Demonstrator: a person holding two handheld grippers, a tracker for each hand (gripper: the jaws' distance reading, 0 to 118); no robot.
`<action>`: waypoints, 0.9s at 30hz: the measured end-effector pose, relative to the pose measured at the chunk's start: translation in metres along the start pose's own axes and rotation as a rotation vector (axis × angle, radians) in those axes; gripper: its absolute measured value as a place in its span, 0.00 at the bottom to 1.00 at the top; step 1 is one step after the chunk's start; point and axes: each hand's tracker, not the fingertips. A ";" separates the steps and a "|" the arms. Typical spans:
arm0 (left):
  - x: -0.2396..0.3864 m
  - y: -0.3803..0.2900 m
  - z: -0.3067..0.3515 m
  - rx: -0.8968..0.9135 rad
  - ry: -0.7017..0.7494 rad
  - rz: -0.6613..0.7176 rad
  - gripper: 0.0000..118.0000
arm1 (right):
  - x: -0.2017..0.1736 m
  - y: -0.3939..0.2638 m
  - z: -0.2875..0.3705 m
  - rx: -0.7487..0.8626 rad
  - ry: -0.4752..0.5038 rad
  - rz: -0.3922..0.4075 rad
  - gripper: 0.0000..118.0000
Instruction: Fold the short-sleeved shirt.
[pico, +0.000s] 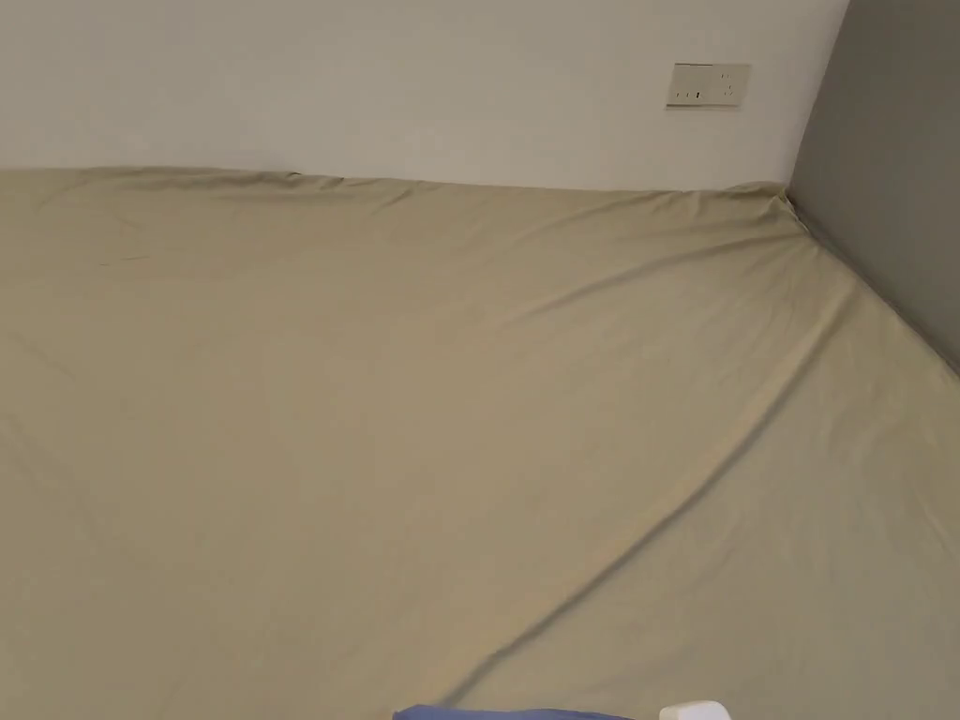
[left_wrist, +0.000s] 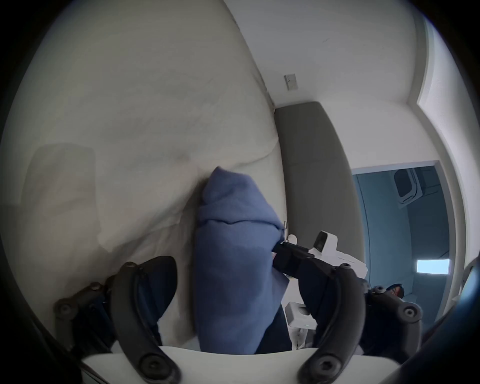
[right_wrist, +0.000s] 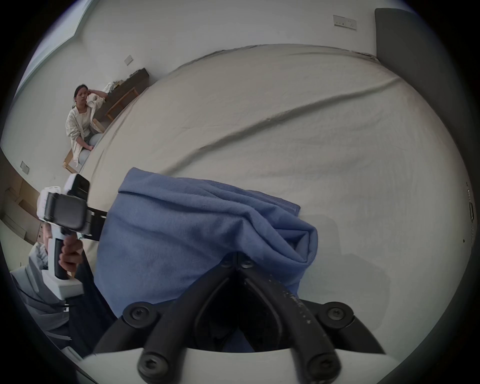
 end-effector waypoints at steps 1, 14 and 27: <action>0.001 0.001 -0.005 -0.011 -0.043 -0.003 0.73 | 0.002 -0.001 0.000 0.006 0.010 -0.009 0.01; 0.047 0.018 0.006 -0.054 0.075 0.051 0.19 | 0.008 0.000 0.055 0.177 0.063 -0.074 0.01; 0.004 0.106 0.297 0.286 0.297 0.023 0.19 | -0.049 0.051 0.071 0.261 -0.019 -0.006 0.01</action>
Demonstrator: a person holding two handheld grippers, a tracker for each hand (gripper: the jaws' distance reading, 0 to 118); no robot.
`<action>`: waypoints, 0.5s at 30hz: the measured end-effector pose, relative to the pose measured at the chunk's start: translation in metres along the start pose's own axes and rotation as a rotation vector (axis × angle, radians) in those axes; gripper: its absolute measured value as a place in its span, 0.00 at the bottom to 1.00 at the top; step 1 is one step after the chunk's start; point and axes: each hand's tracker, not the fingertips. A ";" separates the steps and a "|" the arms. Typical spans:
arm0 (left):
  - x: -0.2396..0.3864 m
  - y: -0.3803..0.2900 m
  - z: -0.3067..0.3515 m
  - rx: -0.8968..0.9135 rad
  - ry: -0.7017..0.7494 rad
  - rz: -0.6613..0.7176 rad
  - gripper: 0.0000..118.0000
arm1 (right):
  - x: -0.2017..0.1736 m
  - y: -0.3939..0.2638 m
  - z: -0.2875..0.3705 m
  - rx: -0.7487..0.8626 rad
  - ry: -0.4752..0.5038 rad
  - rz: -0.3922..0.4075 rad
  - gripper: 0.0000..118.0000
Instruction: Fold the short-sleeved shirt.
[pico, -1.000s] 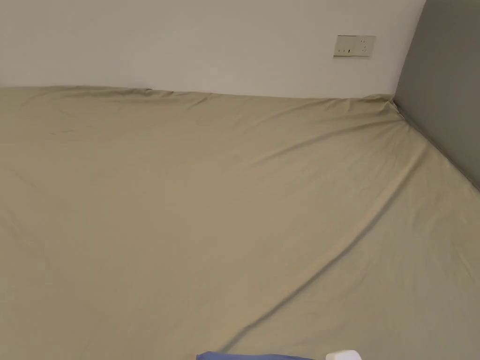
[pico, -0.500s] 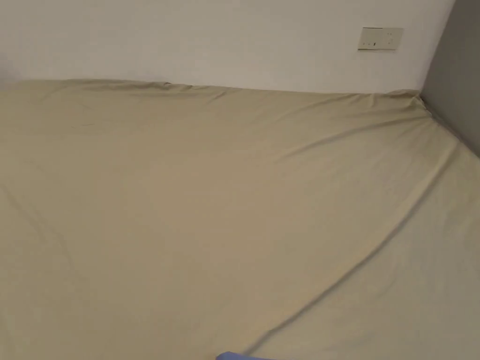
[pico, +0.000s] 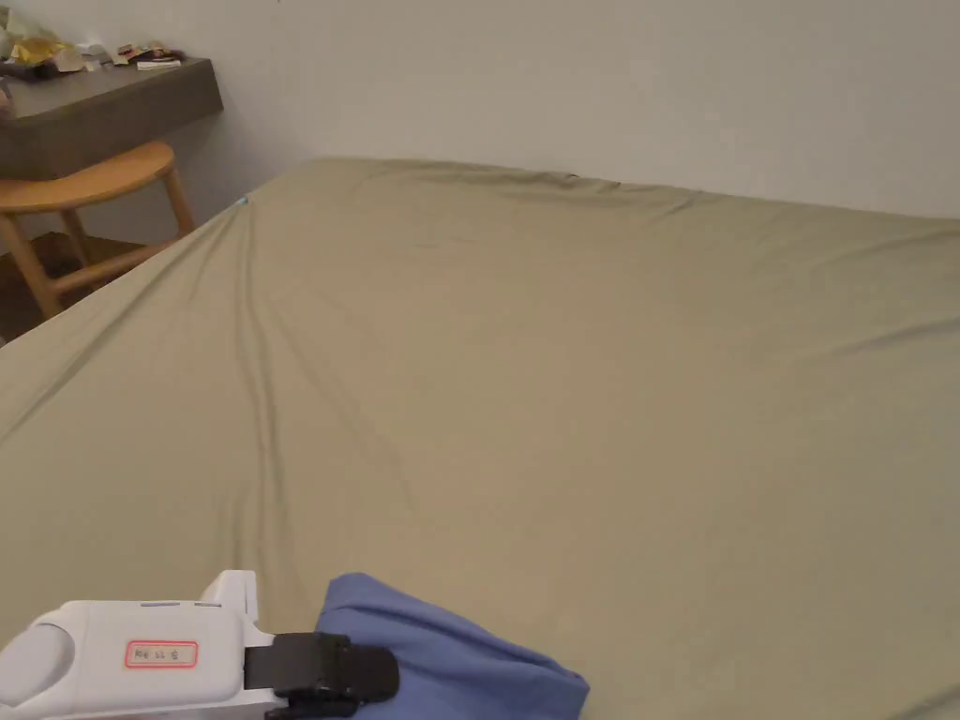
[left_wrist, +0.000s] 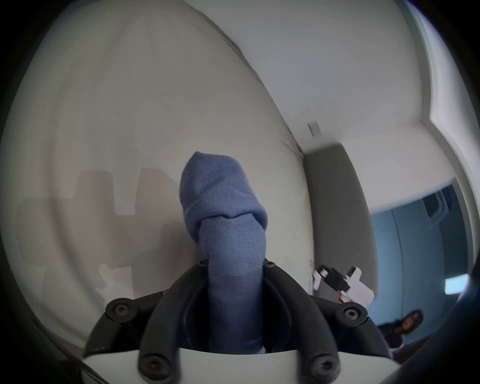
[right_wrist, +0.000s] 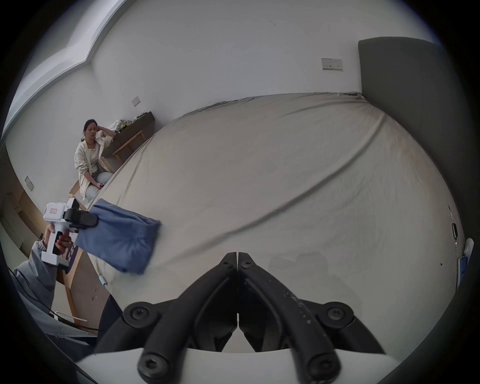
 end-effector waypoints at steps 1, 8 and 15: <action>-0.017 0.012 0.019 0.050 0.043 0.006 0.19 | -0.010 0.005 -0.005 -0.005 -0.002 0.015 0.01; -0.103 0.053 0.101 0.180 0.173 0.151 0.19 | -0.064 0.025 -0.042 -0.066 -0.001 0.118 0.01; -0.146 0.055 0.110 0.195 0.215 0.200 0.22 | -0.081 0.034 -0.059 -0.088 -0.001 0.155 0.01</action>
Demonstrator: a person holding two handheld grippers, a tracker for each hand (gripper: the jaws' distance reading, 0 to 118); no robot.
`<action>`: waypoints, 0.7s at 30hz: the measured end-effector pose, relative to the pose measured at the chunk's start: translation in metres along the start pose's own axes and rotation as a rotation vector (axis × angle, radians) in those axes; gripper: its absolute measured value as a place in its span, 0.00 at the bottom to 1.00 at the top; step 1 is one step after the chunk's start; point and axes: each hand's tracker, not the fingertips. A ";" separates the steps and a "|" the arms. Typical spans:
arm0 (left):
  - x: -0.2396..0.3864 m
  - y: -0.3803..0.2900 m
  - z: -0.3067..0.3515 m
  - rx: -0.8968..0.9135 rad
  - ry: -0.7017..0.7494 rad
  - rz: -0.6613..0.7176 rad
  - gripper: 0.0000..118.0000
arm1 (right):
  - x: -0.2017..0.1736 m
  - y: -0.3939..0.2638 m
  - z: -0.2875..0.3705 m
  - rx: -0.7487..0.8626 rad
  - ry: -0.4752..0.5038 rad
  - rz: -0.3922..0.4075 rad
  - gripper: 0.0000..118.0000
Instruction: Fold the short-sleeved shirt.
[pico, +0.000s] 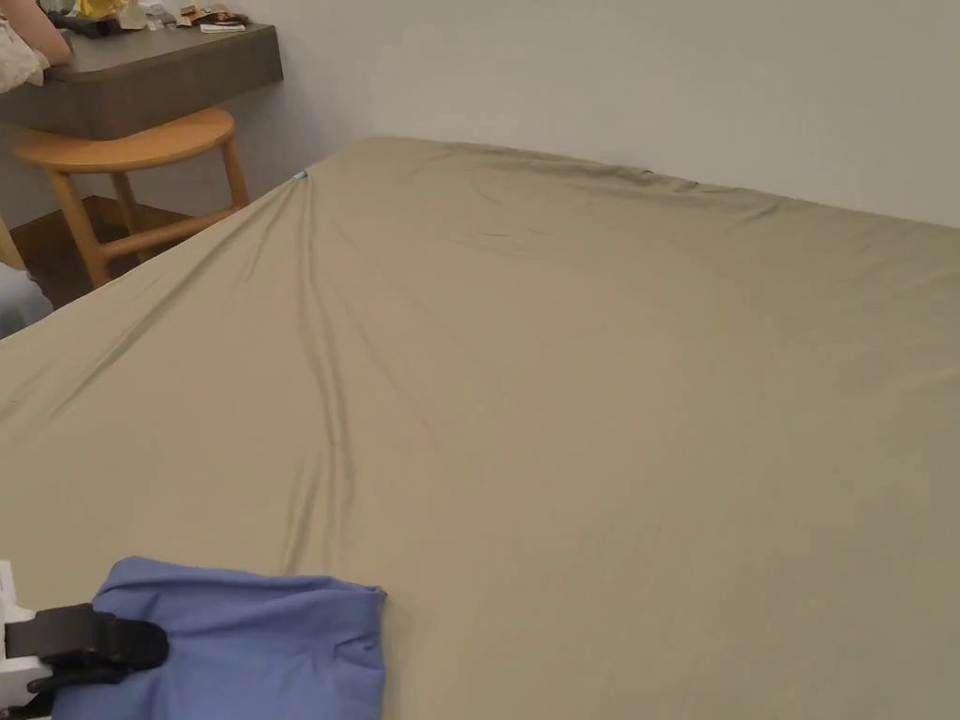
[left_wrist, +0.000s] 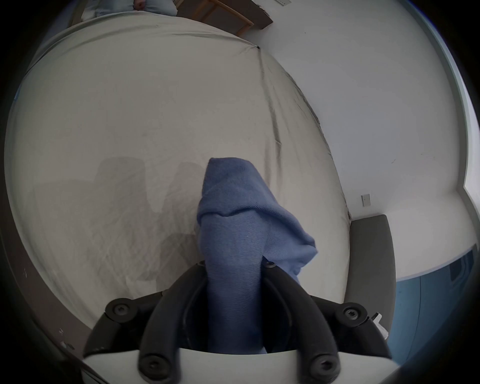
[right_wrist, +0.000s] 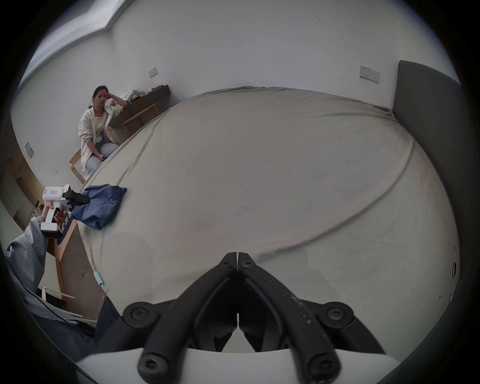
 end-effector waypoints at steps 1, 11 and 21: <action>-0.002 0.003 -0.003 0.017 -0.001 -0.023 0.33 | 0.001 0.000 0.000 -0.002 -0.001 0.004 0.01; 0.052 -0.046 0.059 0.414 0.393 -0.362 0.25 | 0.014 -0.009 0.027 0.058 -0.005 -0.011 0.01; 0.135 -0.156 0.026 0.119 0.050 -0.257 0.00 | 0.045 -0.052 0.086 0.164 0.010 -0.091 0.01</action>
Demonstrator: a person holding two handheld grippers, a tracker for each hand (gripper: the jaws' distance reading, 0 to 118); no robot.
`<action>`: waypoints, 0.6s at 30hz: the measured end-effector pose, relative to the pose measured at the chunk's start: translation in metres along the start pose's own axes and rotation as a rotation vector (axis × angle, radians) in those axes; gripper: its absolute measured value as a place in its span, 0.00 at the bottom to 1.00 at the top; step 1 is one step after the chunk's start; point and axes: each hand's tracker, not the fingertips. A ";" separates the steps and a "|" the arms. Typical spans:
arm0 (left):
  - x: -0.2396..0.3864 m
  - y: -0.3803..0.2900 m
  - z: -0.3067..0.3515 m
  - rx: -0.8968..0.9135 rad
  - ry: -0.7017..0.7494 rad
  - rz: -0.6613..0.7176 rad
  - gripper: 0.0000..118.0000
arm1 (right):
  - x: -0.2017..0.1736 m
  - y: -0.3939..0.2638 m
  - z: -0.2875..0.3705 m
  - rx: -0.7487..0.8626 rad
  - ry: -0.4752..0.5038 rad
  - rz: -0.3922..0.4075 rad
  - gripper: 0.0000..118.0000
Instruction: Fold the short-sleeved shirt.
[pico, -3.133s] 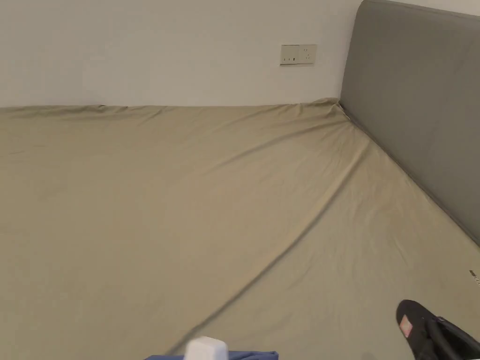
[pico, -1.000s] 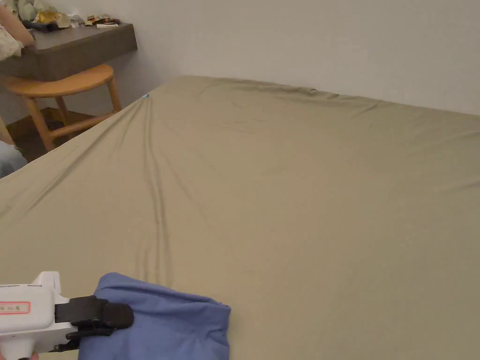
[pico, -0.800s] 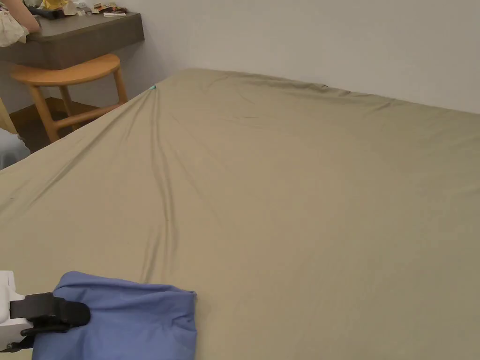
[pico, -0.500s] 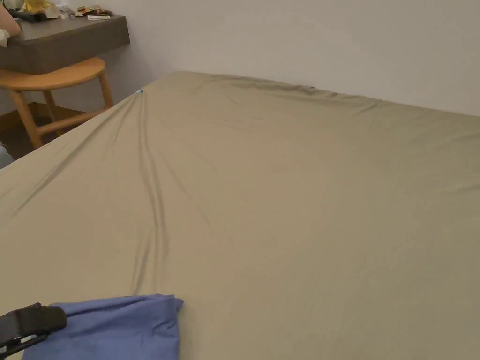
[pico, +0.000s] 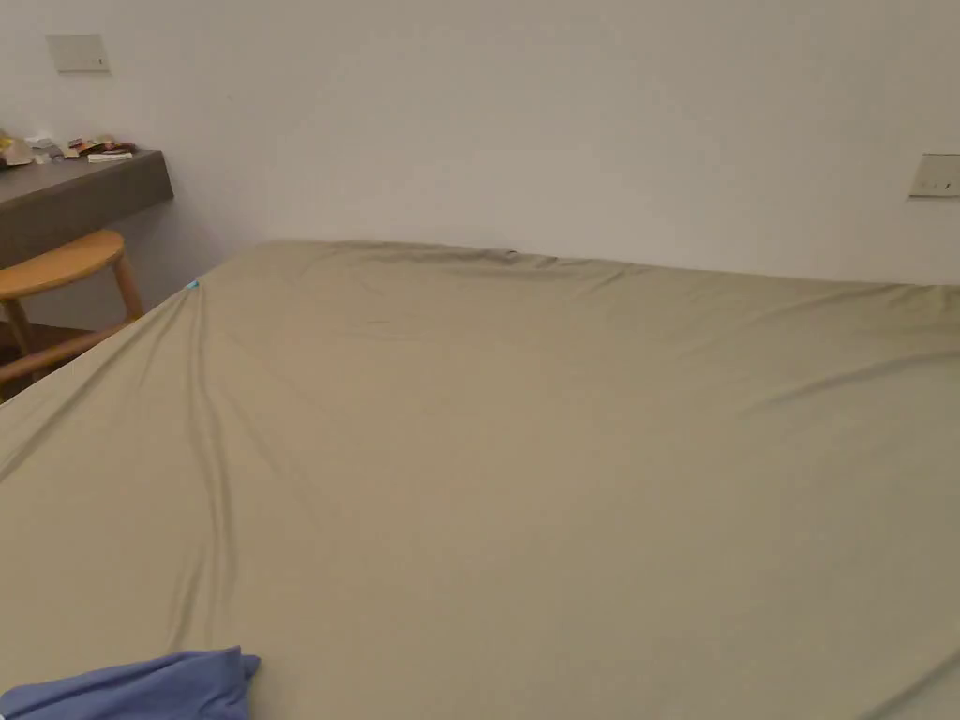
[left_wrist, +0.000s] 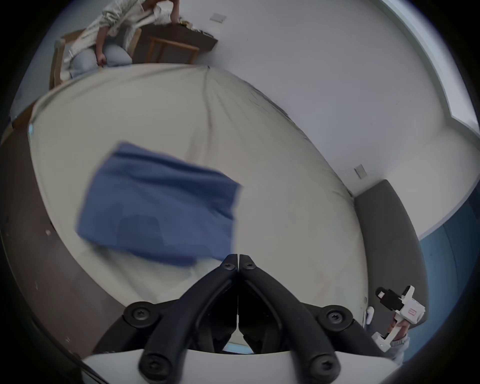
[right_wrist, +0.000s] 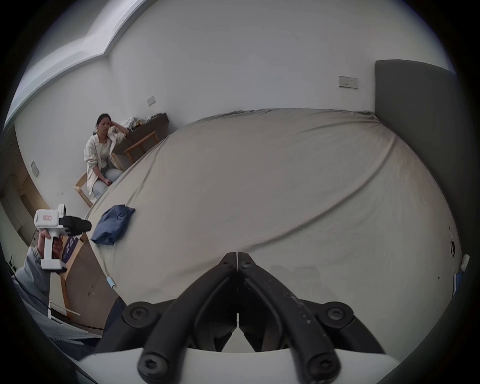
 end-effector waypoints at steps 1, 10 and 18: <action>0.021 -0.013 -0.007 -0.012 0.007 -0.038 0.00 | 0.008 -0.006 0.007 0.020 -0.018 -0.001 0.01; 0.236 -0.129 -0.039 0.316 -0.050 -0.380 0.00 | 0.049 -0.038 0.080 0.258 -0.249 0.007 0.01; 0.333 -0.174 -0.007 0.803 0.020 -0.650 0.00 | 0.047 -0.024 0.152 0.674 -0.456 0.068 0.01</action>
